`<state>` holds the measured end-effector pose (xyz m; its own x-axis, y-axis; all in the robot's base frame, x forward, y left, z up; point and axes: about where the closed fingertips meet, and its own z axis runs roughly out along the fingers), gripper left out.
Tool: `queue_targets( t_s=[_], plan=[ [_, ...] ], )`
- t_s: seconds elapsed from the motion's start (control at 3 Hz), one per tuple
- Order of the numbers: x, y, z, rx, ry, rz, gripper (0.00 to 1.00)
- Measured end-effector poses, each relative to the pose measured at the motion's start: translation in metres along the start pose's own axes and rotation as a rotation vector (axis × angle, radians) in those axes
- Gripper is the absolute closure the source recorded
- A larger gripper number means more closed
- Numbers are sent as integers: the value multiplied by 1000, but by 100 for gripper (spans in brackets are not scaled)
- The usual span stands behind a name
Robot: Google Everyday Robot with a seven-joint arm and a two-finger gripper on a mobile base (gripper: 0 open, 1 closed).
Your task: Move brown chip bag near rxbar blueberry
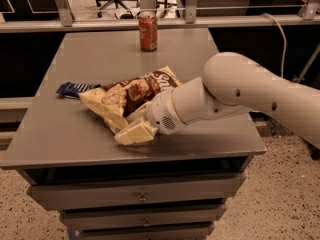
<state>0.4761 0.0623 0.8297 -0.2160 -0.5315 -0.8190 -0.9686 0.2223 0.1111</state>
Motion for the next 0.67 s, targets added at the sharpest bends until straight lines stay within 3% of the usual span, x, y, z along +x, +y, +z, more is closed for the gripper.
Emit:
queue_targets(
  t_s=[0.33,0.67],
  plan=[
    [18,-9,-11,50,50,18,0],
    [21,-15,-18,79,56,27,0]
  ],
)
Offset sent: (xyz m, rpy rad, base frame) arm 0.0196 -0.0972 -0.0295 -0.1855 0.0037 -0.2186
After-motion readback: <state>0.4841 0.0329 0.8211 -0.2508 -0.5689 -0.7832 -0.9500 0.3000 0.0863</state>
